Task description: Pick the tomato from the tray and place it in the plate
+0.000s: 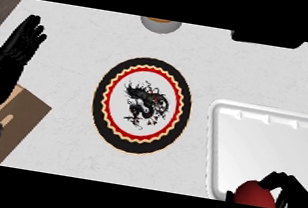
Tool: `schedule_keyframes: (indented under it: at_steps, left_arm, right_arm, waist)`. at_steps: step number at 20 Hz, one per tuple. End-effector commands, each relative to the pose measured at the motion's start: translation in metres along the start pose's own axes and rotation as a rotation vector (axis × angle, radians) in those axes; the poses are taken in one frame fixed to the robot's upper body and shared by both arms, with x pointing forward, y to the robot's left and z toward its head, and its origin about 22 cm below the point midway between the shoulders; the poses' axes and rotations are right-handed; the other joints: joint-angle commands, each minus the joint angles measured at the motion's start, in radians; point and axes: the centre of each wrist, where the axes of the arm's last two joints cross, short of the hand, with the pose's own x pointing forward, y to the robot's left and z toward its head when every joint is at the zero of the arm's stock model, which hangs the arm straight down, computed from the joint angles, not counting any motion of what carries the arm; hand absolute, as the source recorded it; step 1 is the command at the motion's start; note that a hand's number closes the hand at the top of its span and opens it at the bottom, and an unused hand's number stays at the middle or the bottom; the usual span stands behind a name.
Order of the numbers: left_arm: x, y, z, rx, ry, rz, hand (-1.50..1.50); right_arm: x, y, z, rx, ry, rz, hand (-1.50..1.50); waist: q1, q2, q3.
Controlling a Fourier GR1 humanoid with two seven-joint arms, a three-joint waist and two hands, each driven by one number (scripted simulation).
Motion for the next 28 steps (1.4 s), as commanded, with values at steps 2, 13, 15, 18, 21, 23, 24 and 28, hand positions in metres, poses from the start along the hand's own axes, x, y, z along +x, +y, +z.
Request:
schedule_keyframes:
  at_steps: [2,13,15,18,21,23,24,28]
  left_arm:
    - [0.010,0.001,-0.011,-0.007,-0.022,-0.003,0.00]
    - [0.006,-0.002,-0.012,-0.049,-0.025,0.010,0.00]
    - [0.005,-0.013,-0.006,-0.060,-0.027,0.016,0.00]
    - [0.003,-0.005,-0.011,-0.044,-0.030,0.012,0.00]
    - [0.025,-0.014,-0.030,-0.038,-0.045,0.022,0.00]
    - [-0.003,-0.010,-0.016,-0.053,-0.036,0.019,0.00]
    - [-0.001,-0.018,-0.018,-0.054,-0.034,0.016,0.00]
    - [0.005,-0.018,-0.013,-0.053,-0.026,0.018,0.00]
  right_arm:
    - [0.050,-0.027,0.025,-0.036,-0.091,-0.134,1.50]
    - [0.156,0.023,-0.026,0.015,-0.134,-0.183,1.50]
    - [0.173,0.026,-0.039,0.068,-0.125,-0.180,1.50]
    - [0.184,0.051,-0.067,0.084,-0.105,-0.223,1.50]
    - [0.190,0.084,-0.079,0.088,-0.067,-0.223,1.50]
    - [0.214,0.077,-0.101,0.083,-0.074,-0.186,1.50]
    - [0.205,0.096,-0.106,0.100,-0.062,-0.190,1.50]
    - [0.216,0.122,-0.117,0.109,-0.044,-0.118,1.50]
  waist:
    - [0.020,0.006,0.002]
    - [0.046,0.012,0.002]
    - [0.051,0.012,0.003]
    - [0.050,0.013,0.003]
    - [0.049,0.015,0.003]
    - [0.054,0.015,0.002]
    - [0.053,0.015,0.003]
    - [0.057,0.013,0.003]
